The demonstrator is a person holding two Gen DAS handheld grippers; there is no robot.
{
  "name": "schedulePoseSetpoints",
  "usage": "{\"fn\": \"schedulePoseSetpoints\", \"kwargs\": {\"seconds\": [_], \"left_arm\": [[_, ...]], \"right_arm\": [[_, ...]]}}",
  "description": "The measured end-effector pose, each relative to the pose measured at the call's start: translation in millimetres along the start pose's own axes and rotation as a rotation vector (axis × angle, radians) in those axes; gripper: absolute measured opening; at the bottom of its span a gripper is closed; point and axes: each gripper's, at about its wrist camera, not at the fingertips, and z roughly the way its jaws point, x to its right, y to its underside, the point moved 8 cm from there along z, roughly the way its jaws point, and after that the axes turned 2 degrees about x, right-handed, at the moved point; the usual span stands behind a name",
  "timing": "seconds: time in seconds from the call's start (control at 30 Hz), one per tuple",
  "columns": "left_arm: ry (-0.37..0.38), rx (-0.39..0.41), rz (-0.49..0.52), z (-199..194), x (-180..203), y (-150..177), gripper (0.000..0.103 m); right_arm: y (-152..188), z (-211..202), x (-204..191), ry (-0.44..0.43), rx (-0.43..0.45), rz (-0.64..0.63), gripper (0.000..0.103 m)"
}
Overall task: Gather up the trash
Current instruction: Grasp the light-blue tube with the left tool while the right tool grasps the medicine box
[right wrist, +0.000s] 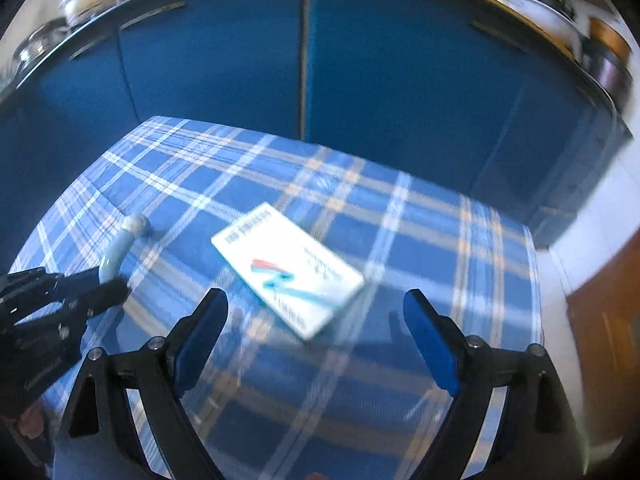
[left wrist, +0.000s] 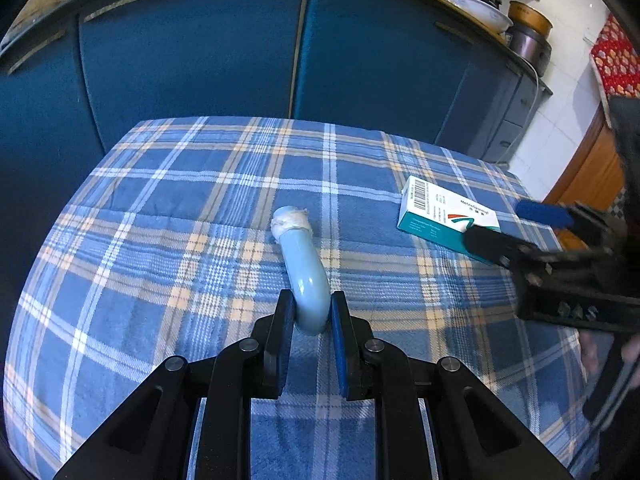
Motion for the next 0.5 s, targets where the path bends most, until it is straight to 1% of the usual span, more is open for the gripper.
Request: {"fn": "schedulePoseSetpoints", "kwargs": {"seconds": [0.1,0.23,0.3,0.33,0.37,0.43,0.5], "left_arm": [[0.003,0.000,-0.001,0,-1,0,0.019],[0.003,0.001,-0.001,0,-1,0,0.019],[0.005,0.001,-0.002,0,-1,0,0.019],[0.005,0.000,-0.002,0,-1,0,0.019],[0.006,0.000,-0.002,0,-1,0,0.019],[0.005,0.000,-0.002,0,-1,0,0.019],[0.005,0.000,-0.002,0,-1,0,0.019]], "right_arm": [[-10,17,-4,-0.026,-0.023,-0.045,0.091],[-13,32,-10,-0.057,-0.059,-0.053,0.091],[-10,37,-12,-0.074,-0.086,-0.045,0.084],[-8,39,-13,-0.089,-0.103,-0.034,0.077],[-5,40,-14,-0.098,-0.111,-0.025,0.074],[-2,38,-15,-0.079,-0.097,-0.026,0.072],[1,35,-16,-0.079,-0.090,-0.022,0.070]]}}
